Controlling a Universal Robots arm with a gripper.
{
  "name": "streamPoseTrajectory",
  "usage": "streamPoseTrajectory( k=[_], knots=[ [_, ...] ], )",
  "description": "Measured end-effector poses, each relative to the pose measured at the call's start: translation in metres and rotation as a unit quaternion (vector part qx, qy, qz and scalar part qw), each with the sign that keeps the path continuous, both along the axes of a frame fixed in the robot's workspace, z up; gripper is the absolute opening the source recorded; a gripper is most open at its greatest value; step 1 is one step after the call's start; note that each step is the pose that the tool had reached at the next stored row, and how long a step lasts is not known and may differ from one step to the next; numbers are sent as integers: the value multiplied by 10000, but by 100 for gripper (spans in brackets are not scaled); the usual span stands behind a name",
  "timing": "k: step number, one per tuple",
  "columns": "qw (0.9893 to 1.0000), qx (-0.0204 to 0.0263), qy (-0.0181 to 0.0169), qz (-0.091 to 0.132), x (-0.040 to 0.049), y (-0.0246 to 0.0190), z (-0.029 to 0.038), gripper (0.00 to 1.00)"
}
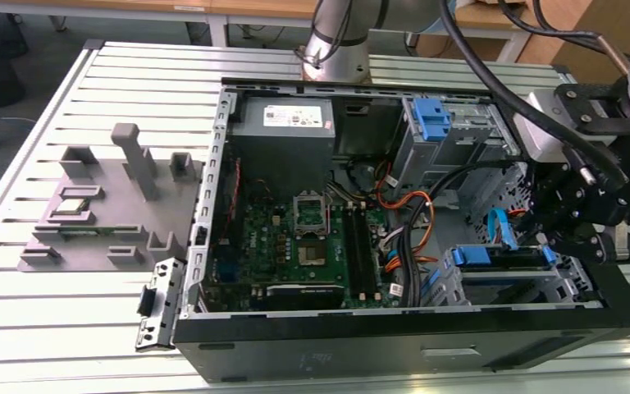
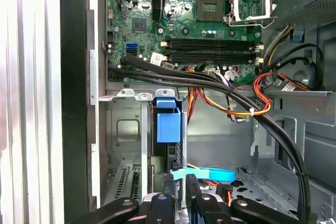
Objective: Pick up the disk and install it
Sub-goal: 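Insert the first disk wire, then insert the second disk wire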
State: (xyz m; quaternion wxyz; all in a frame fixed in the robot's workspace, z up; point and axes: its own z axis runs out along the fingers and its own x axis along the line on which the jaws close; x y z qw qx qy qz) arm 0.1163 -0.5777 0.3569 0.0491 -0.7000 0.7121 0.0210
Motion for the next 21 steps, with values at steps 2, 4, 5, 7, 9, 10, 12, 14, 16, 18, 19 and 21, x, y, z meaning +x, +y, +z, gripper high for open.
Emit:
streamPoseTrajectory(
  k=[2,4,5,7,9,10,12,14,16,18,19,21],
  knots=[
    [10000,0,12,0,27,-1,0,24],
    [10000,0,20,-1,42,0,-1,24],
    [10000,0,21,-1,42,0,-1,24],
    [10000,0,36,-2,42,0,-1,24],
    [10000,0,37,-2,42,0,-1,24],
    [10000,0,37,-2,42,0,-1,24],
    [10000,0,38,-2,42,0,0,24],
    [10000,0,39,-2,42,0,0,24],
    [10000,0,40,-2,42,0,-1,24],
    [10000,0,40,-2,42,11,0,24],
    [10000,0,40,-1,43,22,-1,24],
    [10000,0,40,-2,46,55,-1,24]
  ],
)
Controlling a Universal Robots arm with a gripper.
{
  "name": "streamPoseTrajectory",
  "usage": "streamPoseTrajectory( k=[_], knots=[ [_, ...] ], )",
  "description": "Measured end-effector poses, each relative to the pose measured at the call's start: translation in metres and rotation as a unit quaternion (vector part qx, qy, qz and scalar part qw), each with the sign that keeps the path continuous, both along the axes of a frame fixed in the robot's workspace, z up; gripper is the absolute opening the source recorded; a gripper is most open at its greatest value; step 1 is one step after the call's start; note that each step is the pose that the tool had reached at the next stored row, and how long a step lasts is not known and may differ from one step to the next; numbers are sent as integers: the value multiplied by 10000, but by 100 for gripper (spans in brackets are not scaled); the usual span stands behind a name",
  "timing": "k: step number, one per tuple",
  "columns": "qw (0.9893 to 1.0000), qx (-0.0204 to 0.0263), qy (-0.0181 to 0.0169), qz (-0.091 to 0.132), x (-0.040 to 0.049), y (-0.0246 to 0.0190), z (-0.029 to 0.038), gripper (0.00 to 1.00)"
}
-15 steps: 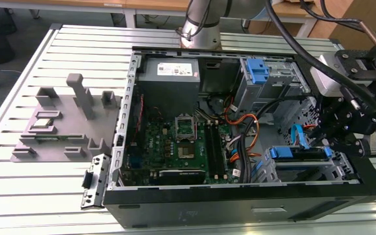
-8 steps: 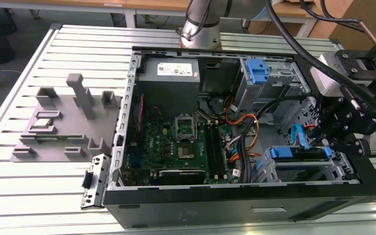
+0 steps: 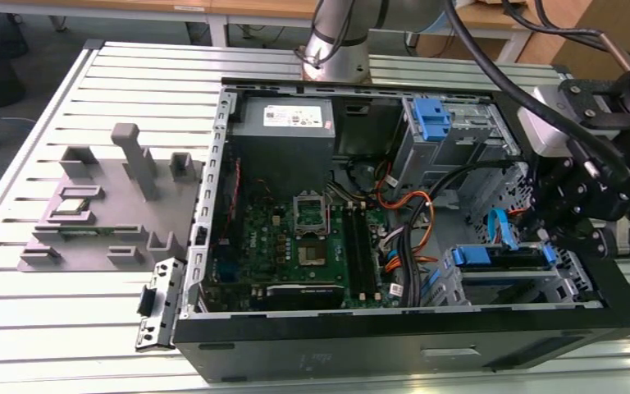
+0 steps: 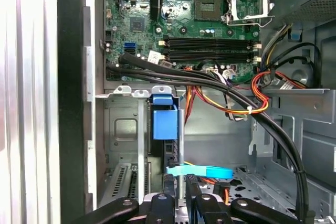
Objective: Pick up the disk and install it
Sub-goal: 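Insert the second disk wire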
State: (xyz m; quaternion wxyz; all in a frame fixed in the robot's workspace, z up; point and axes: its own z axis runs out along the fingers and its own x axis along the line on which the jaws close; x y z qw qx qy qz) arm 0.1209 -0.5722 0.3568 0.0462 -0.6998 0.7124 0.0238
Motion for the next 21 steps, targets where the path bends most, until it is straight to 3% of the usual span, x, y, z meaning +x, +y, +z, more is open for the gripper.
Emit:
streamPoseTrajectory(
  k=[9,14,21],
  knots=[
    [10000,1,0,0,77,170,-11,24],
    [10000,0,1,0,199,219,-23,24],
    [10000,1,2,1,284,265,-36,24]
  ],
)
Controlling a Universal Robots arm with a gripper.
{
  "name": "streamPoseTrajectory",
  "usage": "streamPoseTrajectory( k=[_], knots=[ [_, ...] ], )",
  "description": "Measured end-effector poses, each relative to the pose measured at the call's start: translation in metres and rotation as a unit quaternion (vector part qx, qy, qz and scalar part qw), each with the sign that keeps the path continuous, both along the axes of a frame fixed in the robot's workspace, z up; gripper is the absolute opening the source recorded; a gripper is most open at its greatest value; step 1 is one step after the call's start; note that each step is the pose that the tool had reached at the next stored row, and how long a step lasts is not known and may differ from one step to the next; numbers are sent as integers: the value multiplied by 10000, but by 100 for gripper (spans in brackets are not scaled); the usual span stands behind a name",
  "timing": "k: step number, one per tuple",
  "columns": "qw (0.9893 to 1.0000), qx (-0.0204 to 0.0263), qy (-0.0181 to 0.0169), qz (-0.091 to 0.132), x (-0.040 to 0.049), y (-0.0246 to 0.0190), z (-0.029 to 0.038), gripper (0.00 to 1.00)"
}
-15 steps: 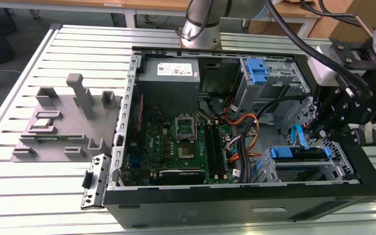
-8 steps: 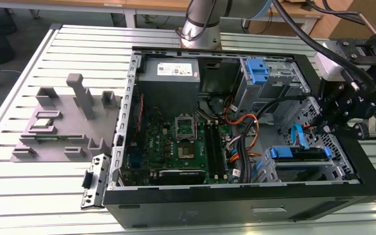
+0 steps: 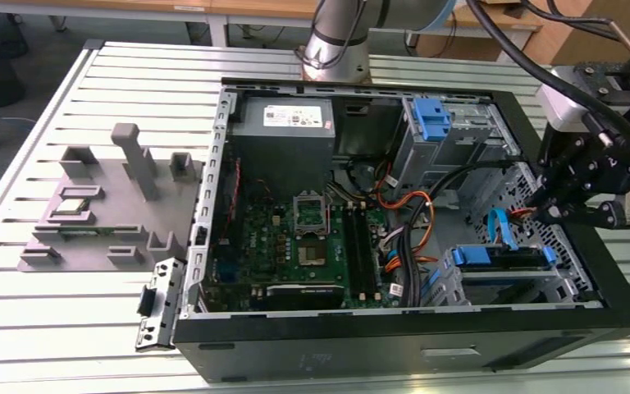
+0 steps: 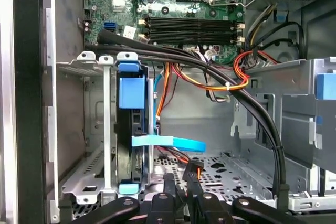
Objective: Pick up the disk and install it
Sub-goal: 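Insert the second disk wire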
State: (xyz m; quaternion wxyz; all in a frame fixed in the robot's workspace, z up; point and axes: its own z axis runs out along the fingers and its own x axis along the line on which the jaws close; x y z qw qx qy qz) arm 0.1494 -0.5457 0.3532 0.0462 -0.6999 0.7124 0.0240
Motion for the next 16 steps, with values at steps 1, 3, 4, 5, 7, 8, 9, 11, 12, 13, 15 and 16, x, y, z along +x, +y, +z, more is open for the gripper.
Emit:
streamPoseTrajectory(
  k=[1,3,4,5,7,8,9,11,12,13,15,16],
  knots=[
    [10000,0,0,1,5,0,0,24],
    [10000,0,1,2,10,1,0,24],
    [10000,0,2,3,14,1,0,24],
    [10000,0,2,3,15,1,0,24],
    [10000,2,2,7,15,0,0,24],
    [10000,7,2,10,15,-1,1,24],
    [10000,14,2,12,16,-1,7,24],
    [10000,26,2,13,16,0,56,24],
    [10000,31,2,13,16,0,89,24],
    [10000,36,2,13,16,0,121,24],
    [10000,43,3,14,24,0,147,24],
    [10000,44,8,13,46,-1,146,24]
  ],
)
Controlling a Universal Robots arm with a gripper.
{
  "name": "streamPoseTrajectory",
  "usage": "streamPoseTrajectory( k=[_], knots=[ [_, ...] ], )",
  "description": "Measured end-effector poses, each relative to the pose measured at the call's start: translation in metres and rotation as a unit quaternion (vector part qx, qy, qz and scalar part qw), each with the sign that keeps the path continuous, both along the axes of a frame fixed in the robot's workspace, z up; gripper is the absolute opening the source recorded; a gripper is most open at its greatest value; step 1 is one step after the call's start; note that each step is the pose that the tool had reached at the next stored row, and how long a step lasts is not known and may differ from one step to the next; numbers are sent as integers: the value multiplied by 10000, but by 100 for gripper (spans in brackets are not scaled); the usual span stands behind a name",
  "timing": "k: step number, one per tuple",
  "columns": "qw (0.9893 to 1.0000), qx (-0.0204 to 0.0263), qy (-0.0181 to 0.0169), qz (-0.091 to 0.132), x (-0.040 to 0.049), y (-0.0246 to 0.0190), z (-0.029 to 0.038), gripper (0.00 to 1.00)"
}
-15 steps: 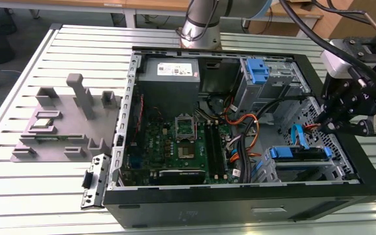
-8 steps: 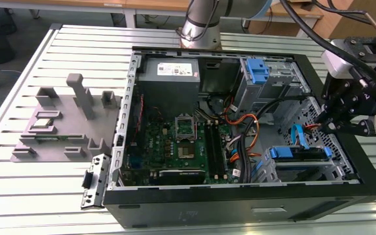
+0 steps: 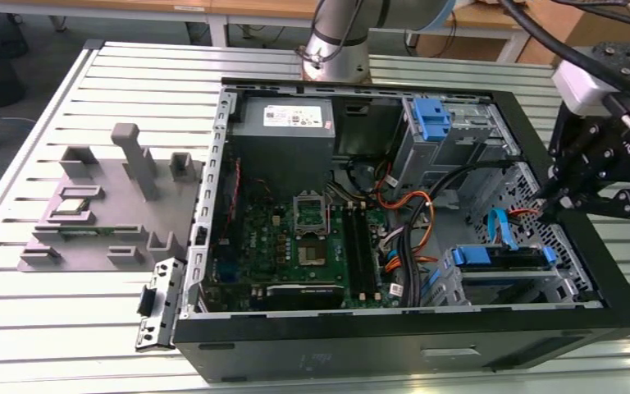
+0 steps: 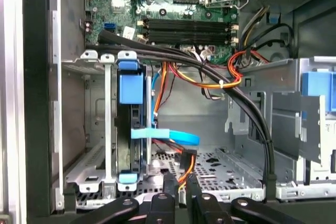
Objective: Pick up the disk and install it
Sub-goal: 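Insert the second disk wire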
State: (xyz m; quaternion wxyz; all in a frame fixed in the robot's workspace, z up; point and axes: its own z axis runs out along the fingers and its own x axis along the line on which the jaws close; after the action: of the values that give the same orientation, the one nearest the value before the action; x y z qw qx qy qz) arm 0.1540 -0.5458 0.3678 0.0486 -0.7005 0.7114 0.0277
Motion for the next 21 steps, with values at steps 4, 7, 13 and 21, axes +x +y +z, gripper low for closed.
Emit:
streamPoseTrajectory(
  k=[4,7,13,21],
  knots=[
    [10000,-1,21,0,94,1,-10,24],
    [10000,-1,61,0,133,1,-45,24],
    [9999,-16,159,-1,170,1,-100,24],
    [9997,-59,247,-1,170,1,-174,24]
  ],
)
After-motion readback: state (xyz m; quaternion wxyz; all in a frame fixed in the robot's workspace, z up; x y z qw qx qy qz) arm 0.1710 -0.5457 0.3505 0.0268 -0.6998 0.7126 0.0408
